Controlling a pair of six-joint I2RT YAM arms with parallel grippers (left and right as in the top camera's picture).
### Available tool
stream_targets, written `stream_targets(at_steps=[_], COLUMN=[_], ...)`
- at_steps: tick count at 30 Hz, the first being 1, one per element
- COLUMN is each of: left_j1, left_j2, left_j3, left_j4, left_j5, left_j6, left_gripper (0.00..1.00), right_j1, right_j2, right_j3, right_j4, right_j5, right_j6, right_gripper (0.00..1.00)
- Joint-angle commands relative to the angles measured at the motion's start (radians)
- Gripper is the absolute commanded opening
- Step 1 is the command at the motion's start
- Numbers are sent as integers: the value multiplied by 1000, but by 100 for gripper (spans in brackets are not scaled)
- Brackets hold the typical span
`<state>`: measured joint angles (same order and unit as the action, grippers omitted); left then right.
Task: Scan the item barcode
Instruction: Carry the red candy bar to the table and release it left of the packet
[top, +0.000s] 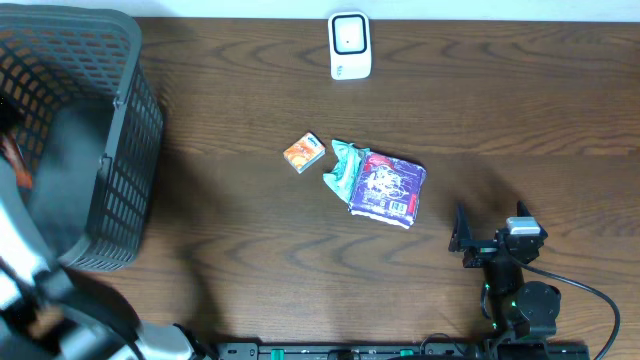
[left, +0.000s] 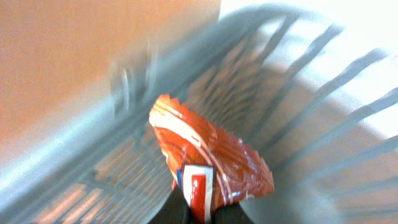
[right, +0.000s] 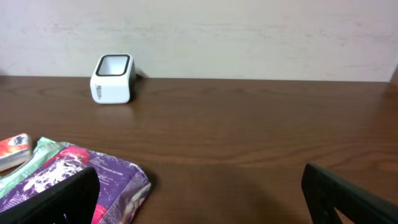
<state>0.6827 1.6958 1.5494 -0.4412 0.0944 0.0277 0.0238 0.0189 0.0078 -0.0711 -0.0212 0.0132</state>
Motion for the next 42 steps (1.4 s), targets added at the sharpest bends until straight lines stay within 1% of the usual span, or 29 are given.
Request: stream_targets(at_steps=[1, 3, 4, 5, 7, 9, 12, 14, 15, 18, 20, 23, 25, 29, 30, 36, 42], left_j1=[-16, -33, -45, -85, -148, -230, -400, -509, -601, -760, -842, -953, -995, -1059, -1070, -1123, -1143], left_j2=[-201, -267, -294, -347, -386, -404, -398, -382, -362, -307, -265, -181, -130, -20, 4, 158, 235], left_j3=[18, 18, 18, 18, 18, 18, 16, 13, 11, 10, 10, 10, 10, 10, 10, 10, 10], left_j4=[144, 216, 240, 277, 278, 265, 240, 212, 186, 129, 81, -27, -103, -236, -255, -283, -276], left_j5=[357, 429, 457, 499, 504, 504, 504, 499, 496, 496, 496, 485, 422, 202, 178, 174, 174], left_j6=[-399, -539, -586, -668, -706, -702, -701, -679, -638, -552, -496, -348, -291, -287, -287, -288, -291], left_gripper=[7, 7, 7, 7, 7, 7, 7, 7, 7, 7, 7, 7, 7, 7, 7, 7, 7], right_j1=[8, 8, 8, 8, 8, 8, 8, 8, 8, 8, 8, 8, 8, 8, 8, 8, 8], right_j2=[-3, -3, -3, -3, -3, -3, -3, -3, -3, -3, -3, -3, -3, -3, -3, -3, -3], right_j3=[-2, -2, -2, -2, -2, -2, -2, -2, -2, -2, -2, -2, -2, -2, -2, -2, -2], right_j4=[-3, -3, -3, -3, -3, -3, -3, -3, -3, -3, -3, -3, -3, -3, -3, -3, -3], right_j5=[5, 5, 5, 5, 5, 5, 5, 5, 5, 5, 5, 5, 5, 5, 5, 5, 5], right_j6=[-7, -7, -7, -7, -7, -7, -7, -7, -7, -7, -7, -7, -7, -7, -7, -7, -7], right_gripper=[99, 99, 99, 99, 99, 99, 99, 99, 99, 99, 99, 99, 99, 99, 99, 99, 99])
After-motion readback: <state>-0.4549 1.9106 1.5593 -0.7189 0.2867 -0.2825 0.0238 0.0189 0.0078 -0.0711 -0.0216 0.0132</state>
